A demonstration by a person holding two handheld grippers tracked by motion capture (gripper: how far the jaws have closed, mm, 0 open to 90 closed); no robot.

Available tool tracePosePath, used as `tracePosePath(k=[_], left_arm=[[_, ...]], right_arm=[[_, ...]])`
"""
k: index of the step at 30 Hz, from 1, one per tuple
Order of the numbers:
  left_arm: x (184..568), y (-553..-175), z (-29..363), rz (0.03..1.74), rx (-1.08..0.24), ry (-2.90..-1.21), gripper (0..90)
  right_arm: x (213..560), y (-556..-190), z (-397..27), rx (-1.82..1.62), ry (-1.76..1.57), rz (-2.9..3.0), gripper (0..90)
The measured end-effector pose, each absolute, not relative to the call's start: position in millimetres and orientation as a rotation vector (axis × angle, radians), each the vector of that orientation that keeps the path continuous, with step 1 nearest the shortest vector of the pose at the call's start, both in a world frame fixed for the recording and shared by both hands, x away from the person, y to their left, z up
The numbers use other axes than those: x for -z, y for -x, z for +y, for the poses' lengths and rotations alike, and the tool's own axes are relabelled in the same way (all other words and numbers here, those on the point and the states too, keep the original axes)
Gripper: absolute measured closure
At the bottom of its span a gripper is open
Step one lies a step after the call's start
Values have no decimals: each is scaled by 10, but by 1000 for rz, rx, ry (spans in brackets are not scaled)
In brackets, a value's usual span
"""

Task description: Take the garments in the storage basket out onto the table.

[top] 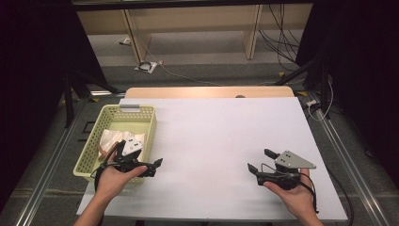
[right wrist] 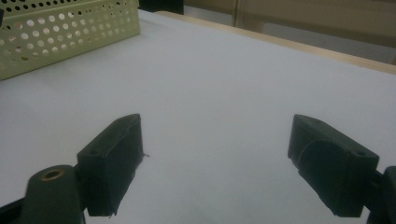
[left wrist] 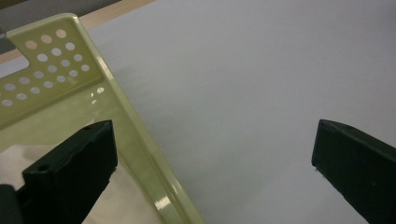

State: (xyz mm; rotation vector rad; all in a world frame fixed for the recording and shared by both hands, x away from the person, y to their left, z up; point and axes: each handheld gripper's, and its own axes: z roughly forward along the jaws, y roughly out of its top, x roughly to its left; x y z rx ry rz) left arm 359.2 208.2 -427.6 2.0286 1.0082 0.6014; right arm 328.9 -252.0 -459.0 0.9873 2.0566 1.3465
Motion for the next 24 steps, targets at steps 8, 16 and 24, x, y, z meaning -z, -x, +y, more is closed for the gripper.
tracePosePath(k=[8, 16, 24], left_arm=[[4189, -3679, 2191, 1054, -607, -2037, 0], [4175, -3807, 2327, 1106, -605, -2044, 5], [4158, -3997, 2485, 1179, -613, -2035, 5]], right_arm=[[4594, -3291, -2519, -1343, -995, 2058, 188], [4592, -3288, -2515, -1337, -998, 2057, 185], [4595, -3294, -2520, -1330, -1007, 2058, 184]])
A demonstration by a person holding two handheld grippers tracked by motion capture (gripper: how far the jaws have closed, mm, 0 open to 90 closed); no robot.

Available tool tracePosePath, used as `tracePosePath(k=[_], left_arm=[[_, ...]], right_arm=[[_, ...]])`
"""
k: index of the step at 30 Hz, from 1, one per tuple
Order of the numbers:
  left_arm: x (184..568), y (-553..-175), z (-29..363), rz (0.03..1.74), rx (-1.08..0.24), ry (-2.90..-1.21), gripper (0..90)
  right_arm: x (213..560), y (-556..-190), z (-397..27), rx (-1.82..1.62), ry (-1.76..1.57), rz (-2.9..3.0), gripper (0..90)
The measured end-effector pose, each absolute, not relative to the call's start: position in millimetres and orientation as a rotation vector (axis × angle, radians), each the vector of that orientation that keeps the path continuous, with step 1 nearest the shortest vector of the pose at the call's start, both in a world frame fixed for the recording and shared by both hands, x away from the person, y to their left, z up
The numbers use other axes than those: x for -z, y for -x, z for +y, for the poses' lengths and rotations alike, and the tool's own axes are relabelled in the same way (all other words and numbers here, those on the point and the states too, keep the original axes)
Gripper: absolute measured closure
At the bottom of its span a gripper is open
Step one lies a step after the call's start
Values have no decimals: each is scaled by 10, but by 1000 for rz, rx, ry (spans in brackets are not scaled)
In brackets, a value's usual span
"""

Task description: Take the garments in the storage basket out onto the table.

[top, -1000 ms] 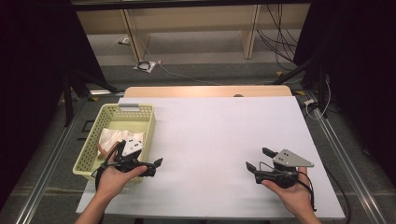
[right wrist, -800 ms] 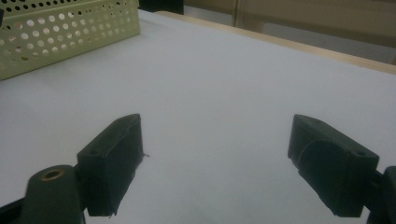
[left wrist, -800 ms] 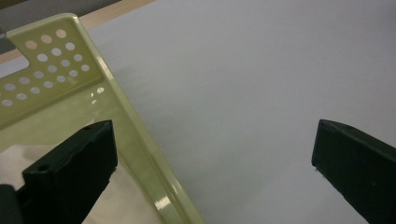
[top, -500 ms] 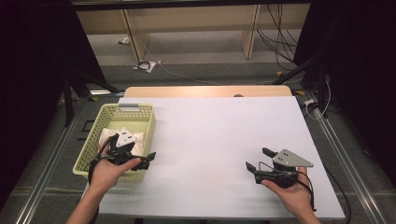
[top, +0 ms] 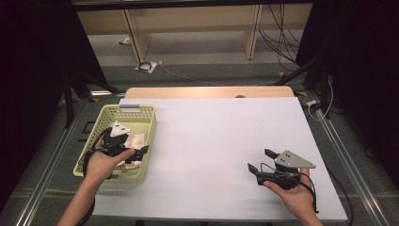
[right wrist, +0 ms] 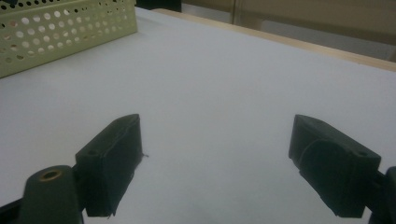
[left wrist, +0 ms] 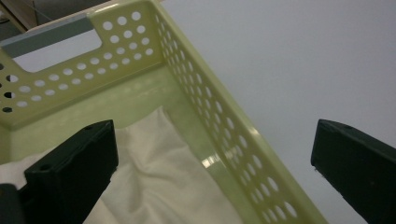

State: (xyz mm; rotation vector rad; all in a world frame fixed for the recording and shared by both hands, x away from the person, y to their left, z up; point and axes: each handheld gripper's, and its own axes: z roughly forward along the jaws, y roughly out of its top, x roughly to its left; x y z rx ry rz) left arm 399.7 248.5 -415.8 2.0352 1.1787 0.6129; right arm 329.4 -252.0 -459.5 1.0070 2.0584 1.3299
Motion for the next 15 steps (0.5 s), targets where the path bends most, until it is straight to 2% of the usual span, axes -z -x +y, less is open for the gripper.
tracePosePath(k=[7, 15], left_arm=[[4160, -4209, 2634, 1273, -620, -2055, 6], [4358, -4504, 2844, 1478, -592, -2094, 12]], right_arm=[[4595, -3295, -2520, -1322, -1007, 2063, 183], [4605, -3302, -2517, -1327, -1010, 2064, 183]])
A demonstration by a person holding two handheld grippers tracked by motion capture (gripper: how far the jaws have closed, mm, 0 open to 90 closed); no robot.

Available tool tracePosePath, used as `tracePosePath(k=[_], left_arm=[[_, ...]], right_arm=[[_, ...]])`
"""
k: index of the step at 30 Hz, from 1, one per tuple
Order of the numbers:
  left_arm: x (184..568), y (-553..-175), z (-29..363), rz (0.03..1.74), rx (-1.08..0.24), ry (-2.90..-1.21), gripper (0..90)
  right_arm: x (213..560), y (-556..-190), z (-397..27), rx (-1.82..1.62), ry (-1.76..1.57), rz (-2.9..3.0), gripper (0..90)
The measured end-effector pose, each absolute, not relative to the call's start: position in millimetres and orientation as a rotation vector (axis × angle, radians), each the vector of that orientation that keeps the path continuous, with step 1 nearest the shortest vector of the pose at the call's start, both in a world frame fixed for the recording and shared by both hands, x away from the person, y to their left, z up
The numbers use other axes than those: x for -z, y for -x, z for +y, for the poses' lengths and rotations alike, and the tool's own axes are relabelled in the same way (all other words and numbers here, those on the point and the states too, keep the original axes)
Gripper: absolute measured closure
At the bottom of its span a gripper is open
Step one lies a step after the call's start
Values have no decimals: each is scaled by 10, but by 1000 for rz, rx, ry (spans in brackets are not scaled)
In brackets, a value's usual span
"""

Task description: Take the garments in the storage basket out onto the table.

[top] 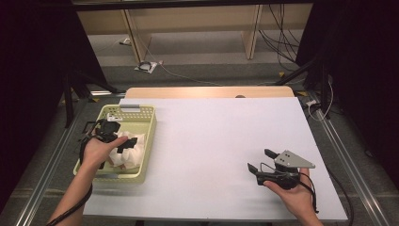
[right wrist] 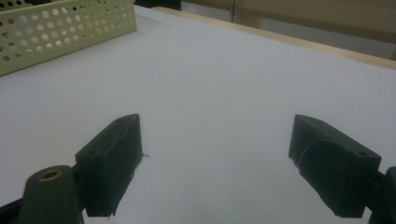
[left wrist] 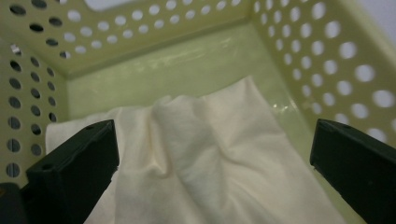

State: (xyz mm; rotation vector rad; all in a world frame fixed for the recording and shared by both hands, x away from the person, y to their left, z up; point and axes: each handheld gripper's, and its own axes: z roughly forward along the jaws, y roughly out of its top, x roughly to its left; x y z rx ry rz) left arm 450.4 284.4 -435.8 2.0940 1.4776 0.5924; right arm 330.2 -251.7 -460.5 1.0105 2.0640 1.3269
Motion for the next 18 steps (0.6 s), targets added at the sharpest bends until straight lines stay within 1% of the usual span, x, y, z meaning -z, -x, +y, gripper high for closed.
tracePosePath(k=[6, 12, 14, 16, 18], left_arm=[[4539, -4684, 2900, 1624, -528, -2142, 42], [4678, -4768, 2907, 1704, -493, -2184, 74], [4741, -4785, 2911, 1732, -466, -2185, 75], [4766, -4796, 2922, 1756, -448, -2155, 45], [4760, -4798, 2920, 1762, -438, -2152, 53]], right_arm=[[4603, -3302, -2515, -1330, -1011, 2062, 183], [4609, -3307, -2513, -1332, -1013, 2061, 183], [4610, -3306, -2512, -1328, -1011, 2063, 183], [4610, -3305, -2511, -1327, -1011, 2065, 183], [4612, -3308, -2511, -1332, -1010, 2063, 183]])
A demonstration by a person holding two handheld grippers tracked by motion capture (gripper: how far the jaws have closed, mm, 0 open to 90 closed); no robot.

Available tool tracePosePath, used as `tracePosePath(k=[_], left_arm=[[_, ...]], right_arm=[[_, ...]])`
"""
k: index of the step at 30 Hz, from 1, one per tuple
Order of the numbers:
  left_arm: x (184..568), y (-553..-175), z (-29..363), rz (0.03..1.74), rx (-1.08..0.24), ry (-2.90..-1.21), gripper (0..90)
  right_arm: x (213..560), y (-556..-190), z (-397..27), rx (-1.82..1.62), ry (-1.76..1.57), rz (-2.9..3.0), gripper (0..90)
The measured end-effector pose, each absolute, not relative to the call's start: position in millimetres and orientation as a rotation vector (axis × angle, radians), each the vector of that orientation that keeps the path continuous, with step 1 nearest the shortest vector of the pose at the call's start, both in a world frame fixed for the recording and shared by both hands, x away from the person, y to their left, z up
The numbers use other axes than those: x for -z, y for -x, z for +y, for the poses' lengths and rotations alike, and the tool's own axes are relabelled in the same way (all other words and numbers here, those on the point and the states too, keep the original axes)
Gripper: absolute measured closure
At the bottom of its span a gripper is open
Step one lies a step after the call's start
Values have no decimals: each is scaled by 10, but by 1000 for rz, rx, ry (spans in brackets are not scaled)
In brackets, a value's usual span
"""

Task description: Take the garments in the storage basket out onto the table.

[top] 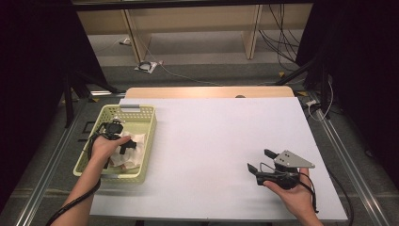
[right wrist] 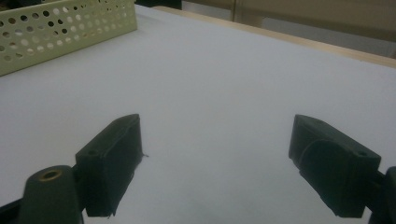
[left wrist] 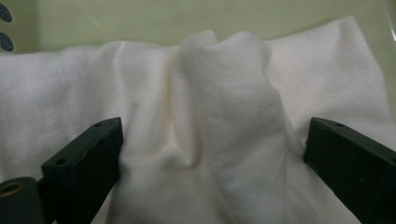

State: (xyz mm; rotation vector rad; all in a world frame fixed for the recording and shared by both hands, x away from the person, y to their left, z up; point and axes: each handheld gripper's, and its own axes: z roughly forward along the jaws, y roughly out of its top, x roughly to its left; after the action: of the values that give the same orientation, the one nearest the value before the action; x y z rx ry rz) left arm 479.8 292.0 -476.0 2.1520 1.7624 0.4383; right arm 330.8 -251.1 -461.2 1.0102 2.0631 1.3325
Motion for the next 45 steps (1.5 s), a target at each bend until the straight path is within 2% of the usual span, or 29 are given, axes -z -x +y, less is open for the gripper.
tracePosePath(k=[10, 13, 18, 28, 33, 45], left_arm=[[4720, -4803, 2896, 1797, -387, -2154, 178], [4695, -4792, 2875, 1783, -386, -2171, 264], [4662, -4763, 2826, 1759, -401, -2189, 470], [4649, -4755, 2824, 1757, -432, -2198, 673], [4657, -4727, 2833, 1746, -450, -2180, 716], [4645, -4679, 2824, 1724, -495, -2162, 735]], right_arm=[[4610, -3304, -2510, -1320, -1016, 2071, 184], [4613, -3308, -2507, -1323, -1010, 2074, 184], [4612, -3308, -2504, -1323, -1006, 2074, 184], [4613, -3307, -2504, -1323, -1009, 2076, 184], [4616, -3309, -2502, -1324, -1012, 2076, 184], [4616, -3311, -2507, -1316, -1019, 2076, 184]])
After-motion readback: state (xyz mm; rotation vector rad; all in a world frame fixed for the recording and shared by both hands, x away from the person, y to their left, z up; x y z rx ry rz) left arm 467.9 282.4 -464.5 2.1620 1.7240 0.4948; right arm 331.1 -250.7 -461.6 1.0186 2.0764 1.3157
